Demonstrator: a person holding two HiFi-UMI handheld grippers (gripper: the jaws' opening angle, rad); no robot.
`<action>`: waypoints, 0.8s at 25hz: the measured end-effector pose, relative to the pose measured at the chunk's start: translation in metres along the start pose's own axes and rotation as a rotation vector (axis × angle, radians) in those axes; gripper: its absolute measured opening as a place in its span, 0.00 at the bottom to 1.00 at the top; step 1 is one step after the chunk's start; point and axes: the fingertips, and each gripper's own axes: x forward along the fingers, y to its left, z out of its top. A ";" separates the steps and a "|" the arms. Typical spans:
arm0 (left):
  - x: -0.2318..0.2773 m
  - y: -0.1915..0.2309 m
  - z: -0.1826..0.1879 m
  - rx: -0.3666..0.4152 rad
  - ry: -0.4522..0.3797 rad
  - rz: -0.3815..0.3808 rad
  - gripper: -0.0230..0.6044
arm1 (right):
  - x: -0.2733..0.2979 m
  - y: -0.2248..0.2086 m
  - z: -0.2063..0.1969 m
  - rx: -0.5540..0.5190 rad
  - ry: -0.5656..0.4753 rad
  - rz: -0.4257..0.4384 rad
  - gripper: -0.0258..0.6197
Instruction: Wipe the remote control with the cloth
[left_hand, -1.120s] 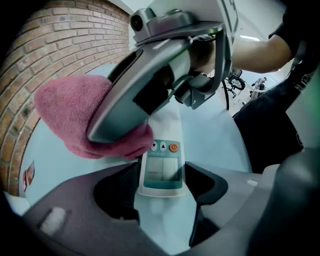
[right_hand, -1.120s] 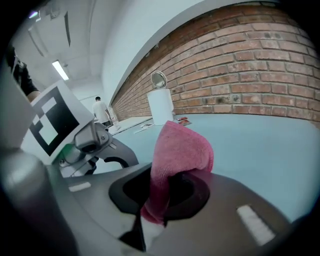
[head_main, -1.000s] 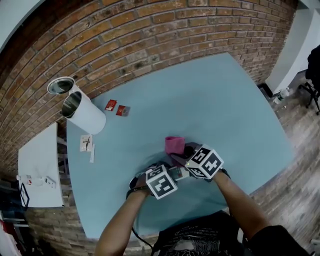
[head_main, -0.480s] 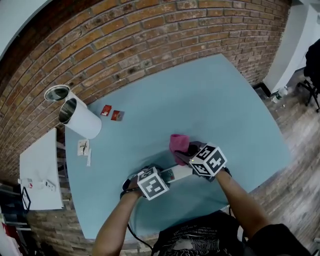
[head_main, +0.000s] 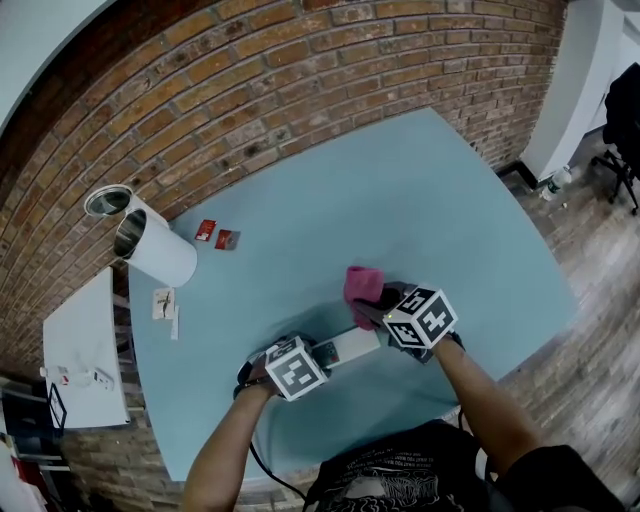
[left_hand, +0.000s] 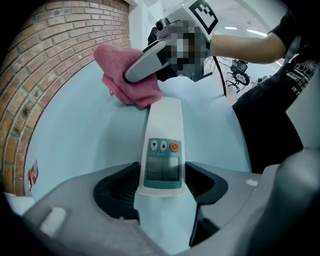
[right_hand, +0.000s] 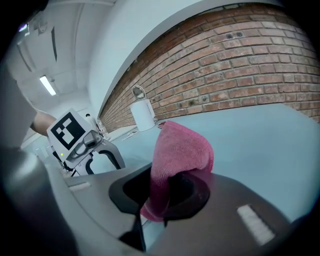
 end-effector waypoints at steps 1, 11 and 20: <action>0.000 0.001 0.000 0.000 0.001 0.003 0.49 | -0.002 -0.002 0.000 0.008 -0.006 -0.010 0.14; -0.009 -0.005 0.003 -0.324 -0.107 -0.152 0.48 | -0.048 -0.020 -0.007 0.127 -0.160 -0.100 0.14; -0.031 -0.040 0.027 -0.953 -0.452 -0.712 0.48 | -0.057 -0.010 -0.019 0.193 -0.289 -0.163 0.14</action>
